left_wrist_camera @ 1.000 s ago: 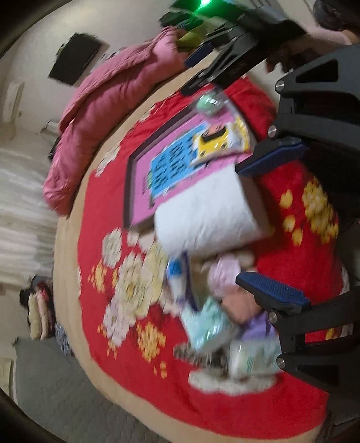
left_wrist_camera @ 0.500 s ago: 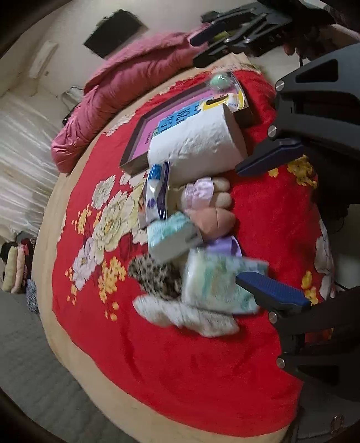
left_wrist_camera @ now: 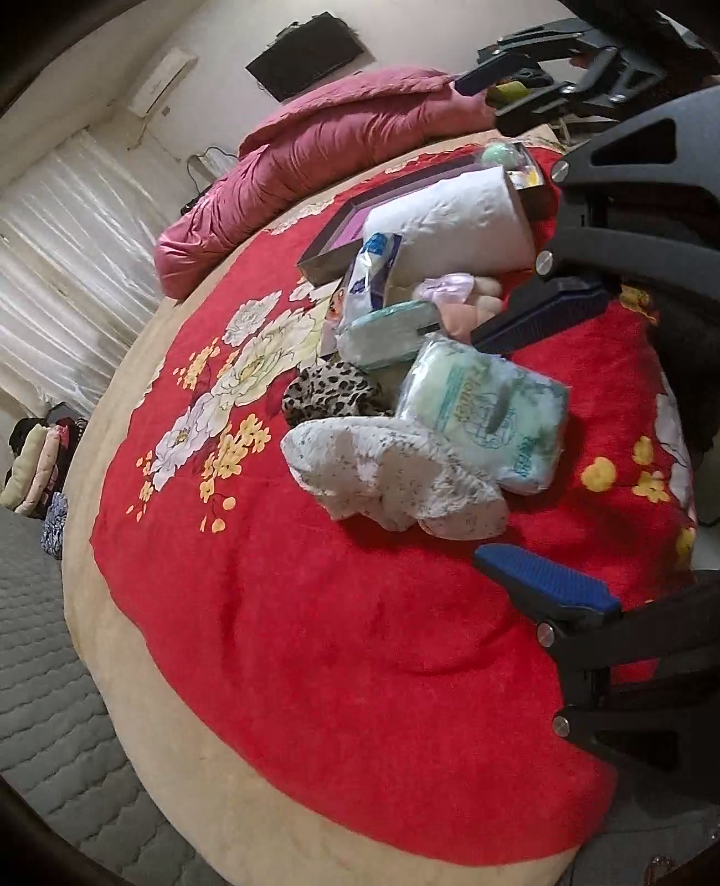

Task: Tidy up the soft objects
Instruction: 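Grasp the white floral cloth with left tool while right tool grasps the blue-white packet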

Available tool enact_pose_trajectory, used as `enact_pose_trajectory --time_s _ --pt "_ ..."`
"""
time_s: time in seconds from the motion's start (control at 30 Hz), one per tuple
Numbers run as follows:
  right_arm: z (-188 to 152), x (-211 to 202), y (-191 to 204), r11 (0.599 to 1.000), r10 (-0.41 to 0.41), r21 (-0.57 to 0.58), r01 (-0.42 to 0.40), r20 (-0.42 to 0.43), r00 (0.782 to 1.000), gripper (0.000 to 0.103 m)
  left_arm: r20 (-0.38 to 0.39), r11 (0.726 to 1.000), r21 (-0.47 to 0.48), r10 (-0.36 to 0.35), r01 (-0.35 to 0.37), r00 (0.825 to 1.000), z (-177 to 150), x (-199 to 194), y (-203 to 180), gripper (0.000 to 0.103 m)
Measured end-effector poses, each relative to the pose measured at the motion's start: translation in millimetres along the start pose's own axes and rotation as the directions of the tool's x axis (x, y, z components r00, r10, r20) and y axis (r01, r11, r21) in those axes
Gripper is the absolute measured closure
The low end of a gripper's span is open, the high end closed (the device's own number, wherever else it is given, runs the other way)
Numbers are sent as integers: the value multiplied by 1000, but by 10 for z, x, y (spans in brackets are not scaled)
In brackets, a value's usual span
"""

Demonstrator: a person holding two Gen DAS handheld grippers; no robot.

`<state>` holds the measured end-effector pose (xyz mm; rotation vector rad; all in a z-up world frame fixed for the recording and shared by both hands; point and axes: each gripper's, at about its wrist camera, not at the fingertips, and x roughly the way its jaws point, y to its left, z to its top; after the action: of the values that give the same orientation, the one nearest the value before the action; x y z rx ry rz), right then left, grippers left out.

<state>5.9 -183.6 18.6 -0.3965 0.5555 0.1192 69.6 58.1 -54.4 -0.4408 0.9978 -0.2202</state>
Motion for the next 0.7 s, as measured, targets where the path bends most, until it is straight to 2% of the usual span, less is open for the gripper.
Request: enact_pose_trajectory --time_s 0.17,0.23,0.5,0.6,0.7 --pt "-19 66 99 1000 14 -18 -14 -20 1000 27 51 999 -51 1 1 999 162 100 91 32" --pt "-21 104 105 1000 12 -19 -13 -27 1000 27 73 996 -89 -21 28 997 252 140 159 32" --pt "82 289 110 1000 25 -5 -26 -55 998 27 54 985 -148 -85 93 995 414 393 286 33" --pt "173 408 132 997 71 -20 -73 -75 995 27 47 976 -185 -108 115 993 437 485 375 39" --pt "227 578 203 987 127 -82 -139 -132 983 27 39 969 -204 -136 141 990 446 554 430 47"
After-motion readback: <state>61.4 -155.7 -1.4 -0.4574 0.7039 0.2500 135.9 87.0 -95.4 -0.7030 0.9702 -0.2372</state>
